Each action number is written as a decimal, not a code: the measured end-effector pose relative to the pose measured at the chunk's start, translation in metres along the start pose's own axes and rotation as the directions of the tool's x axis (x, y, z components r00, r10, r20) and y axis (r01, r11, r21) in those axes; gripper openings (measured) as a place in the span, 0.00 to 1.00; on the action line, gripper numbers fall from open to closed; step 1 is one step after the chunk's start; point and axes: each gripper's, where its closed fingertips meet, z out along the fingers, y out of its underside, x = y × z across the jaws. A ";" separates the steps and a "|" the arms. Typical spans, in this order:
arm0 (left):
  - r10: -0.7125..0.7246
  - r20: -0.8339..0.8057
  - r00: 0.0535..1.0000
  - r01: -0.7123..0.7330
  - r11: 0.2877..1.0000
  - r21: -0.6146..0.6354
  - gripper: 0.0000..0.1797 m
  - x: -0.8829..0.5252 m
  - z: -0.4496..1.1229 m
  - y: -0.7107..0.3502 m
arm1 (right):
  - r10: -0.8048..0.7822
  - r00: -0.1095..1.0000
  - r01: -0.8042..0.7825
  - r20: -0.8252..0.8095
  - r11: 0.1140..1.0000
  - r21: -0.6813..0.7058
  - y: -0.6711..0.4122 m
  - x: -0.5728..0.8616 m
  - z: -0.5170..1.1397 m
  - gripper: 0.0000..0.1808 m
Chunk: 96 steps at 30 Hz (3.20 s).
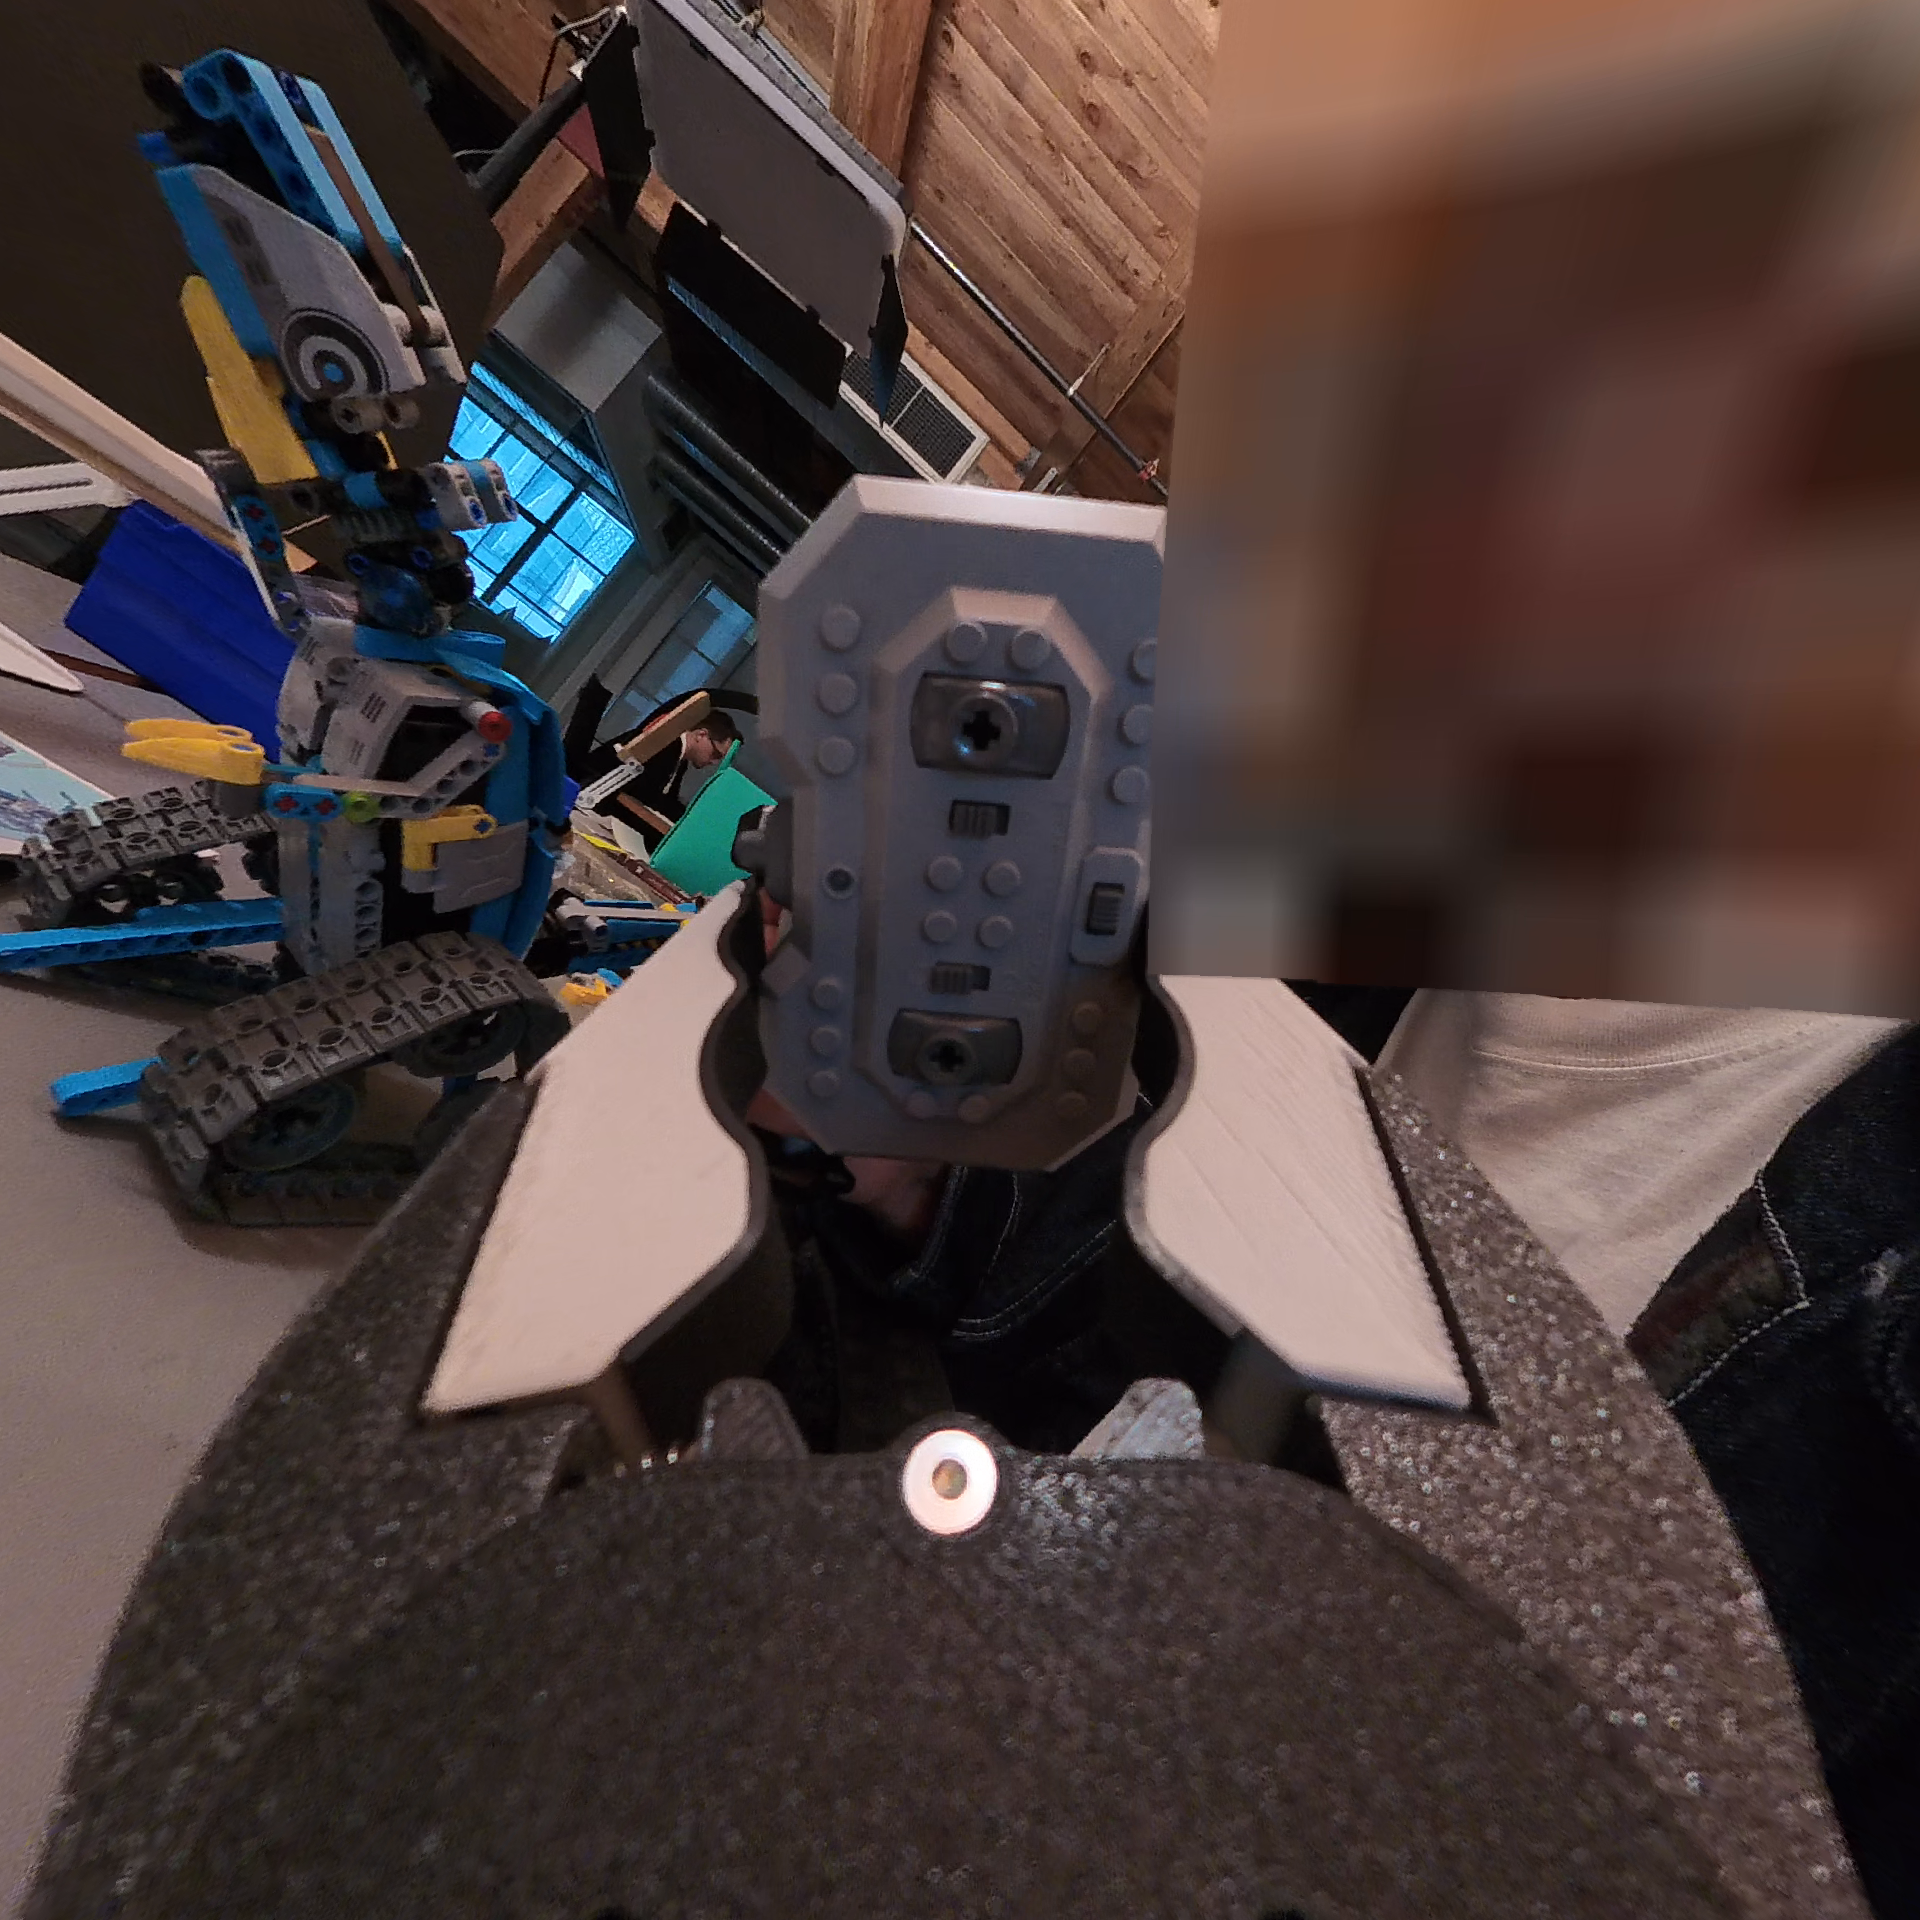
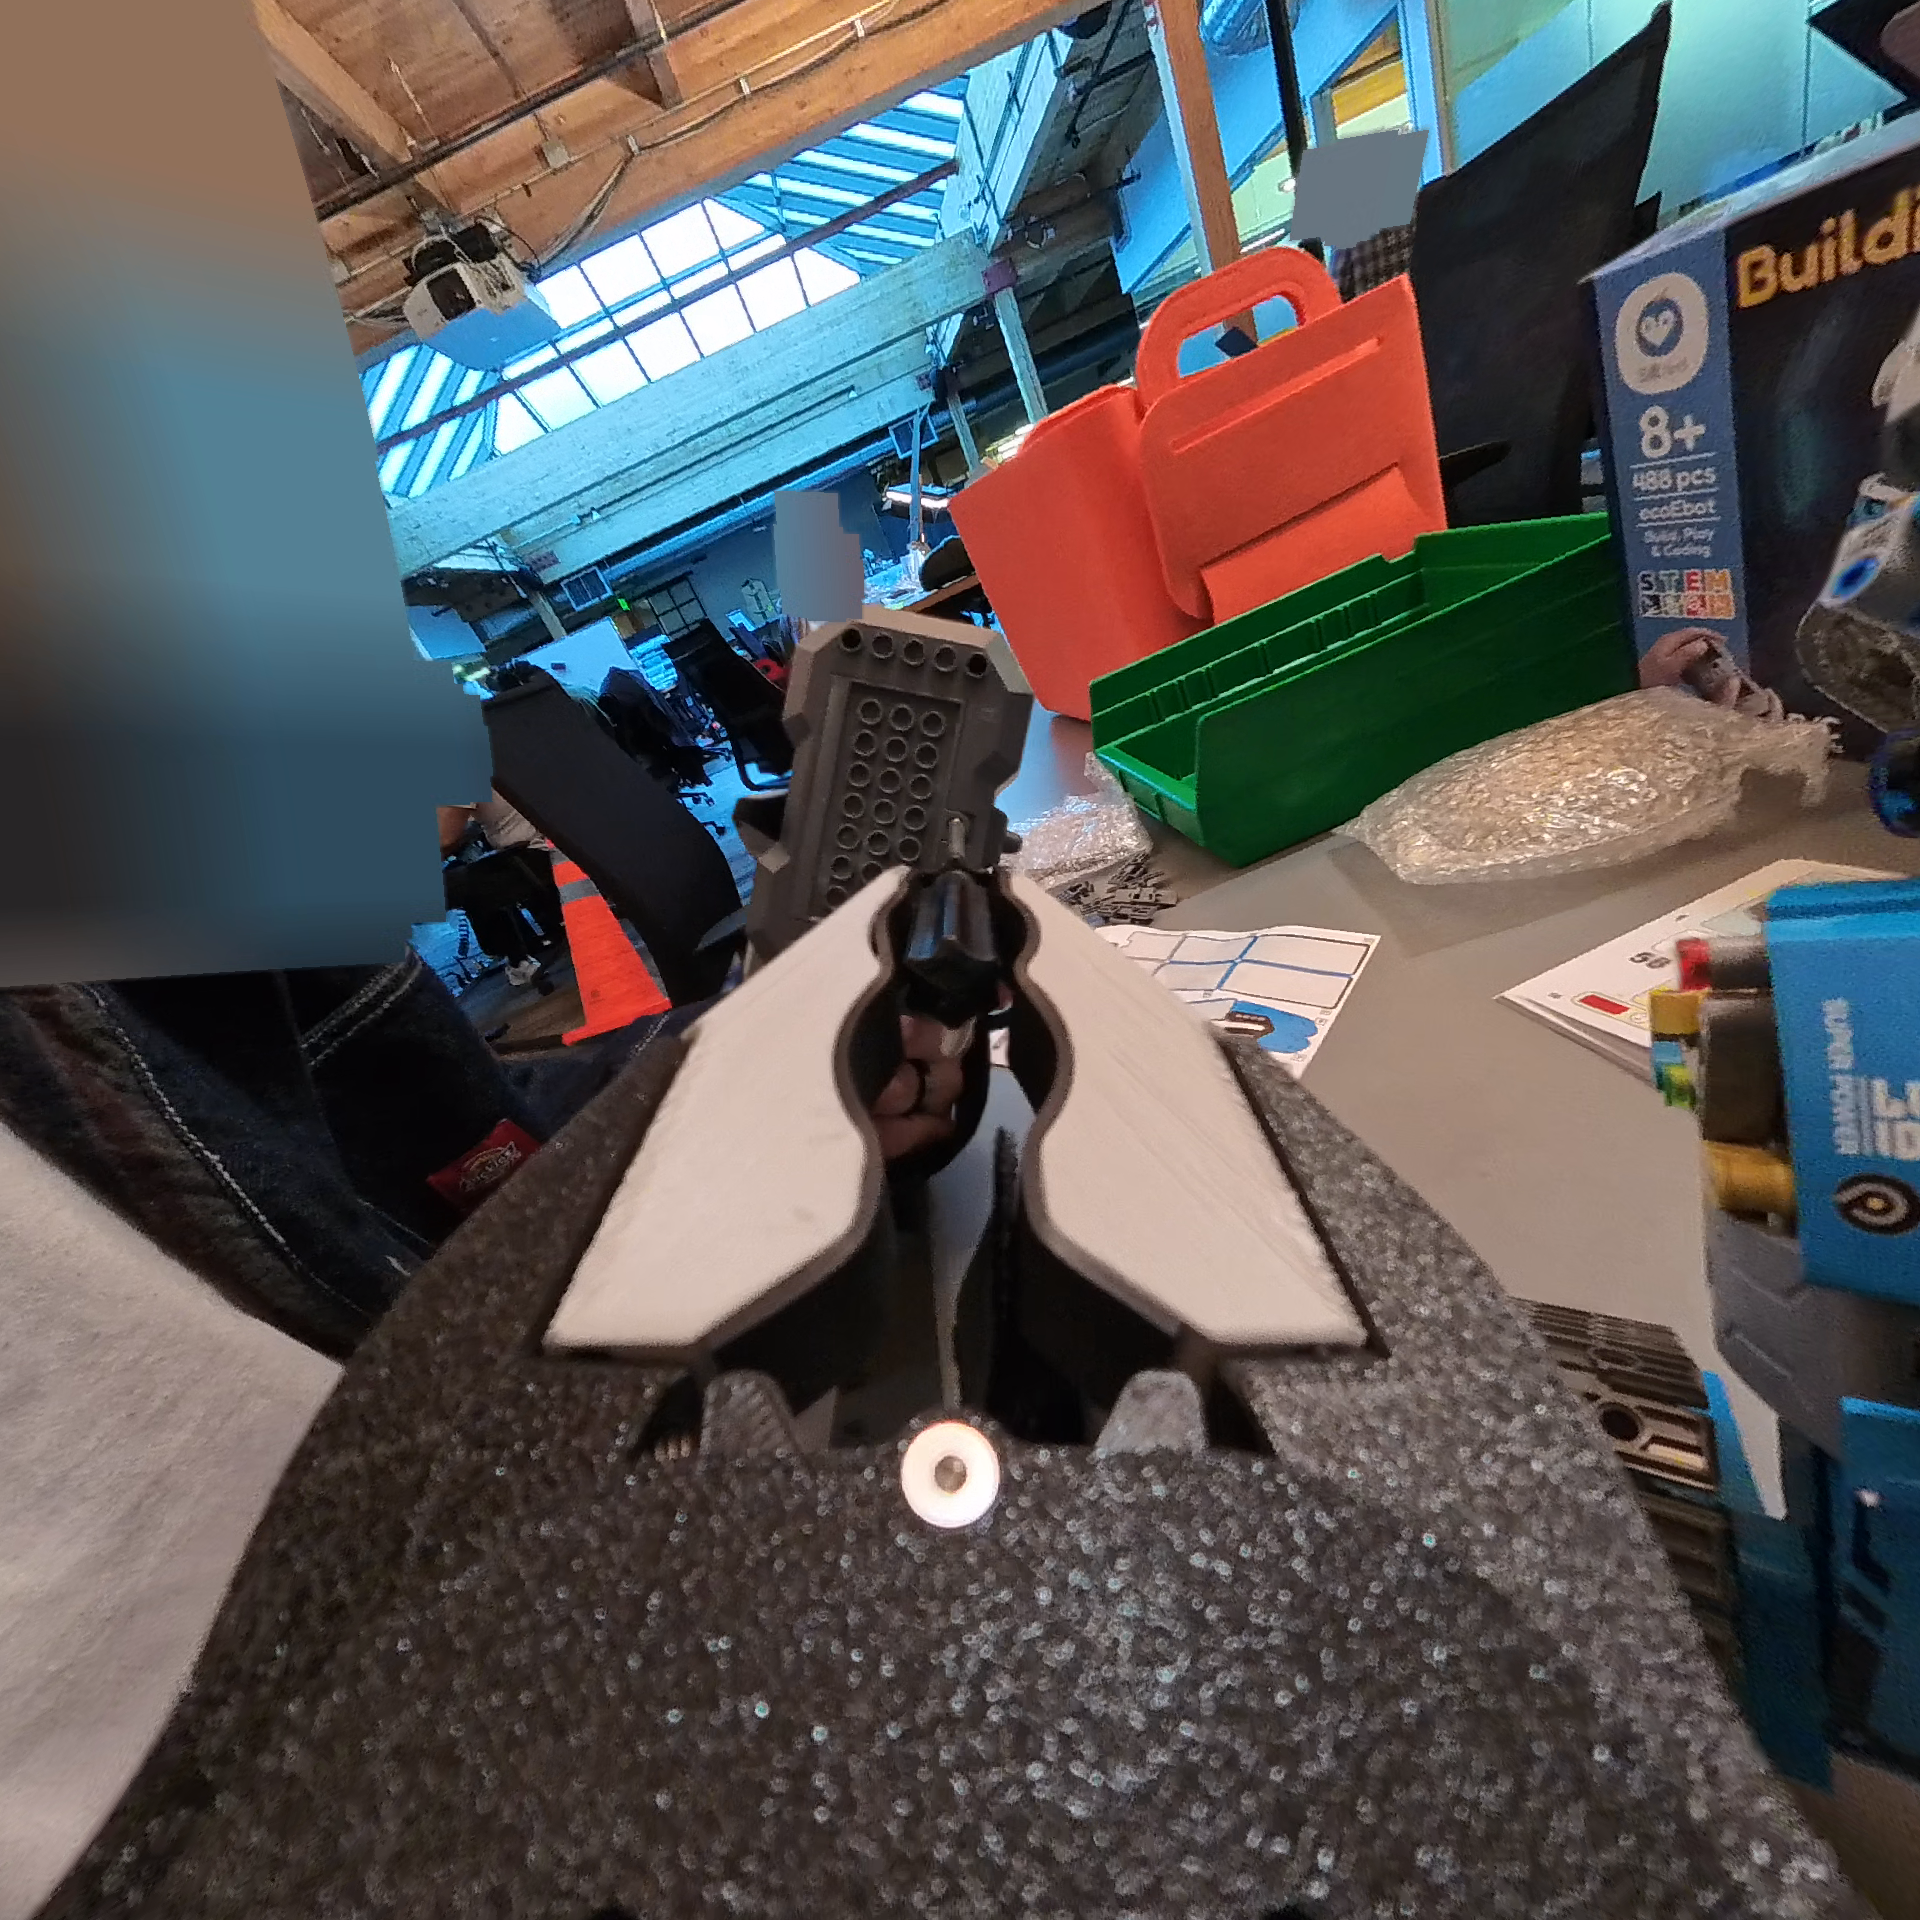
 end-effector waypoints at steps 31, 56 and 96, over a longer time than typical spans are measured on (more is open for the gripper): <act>-0.064 0.004 0.998 0.063 0.985 -0.160 0.38 0.035 0.000 0.007 | -0.329 0.944 0.328 0.022 0.929 -0.170 -0.024 -0.036 -0.013 0.06; 0.132 0.043 0.990 -0.123 0.980 -0.156 0.39 0.039 0.003 0.015 | 0.129 0.992 -0.128 0.000 0.988 -0.088 -0.010 -0.037 -0.002 0.06; 0.280 0.159 0.947 -0.180 0.869 -0.461 0.38 0.023 -0.010 0.047 | -0.185 0.978 0.203 0.099 0.953 -0.225 -0.012 -0.040 -0.011 0.06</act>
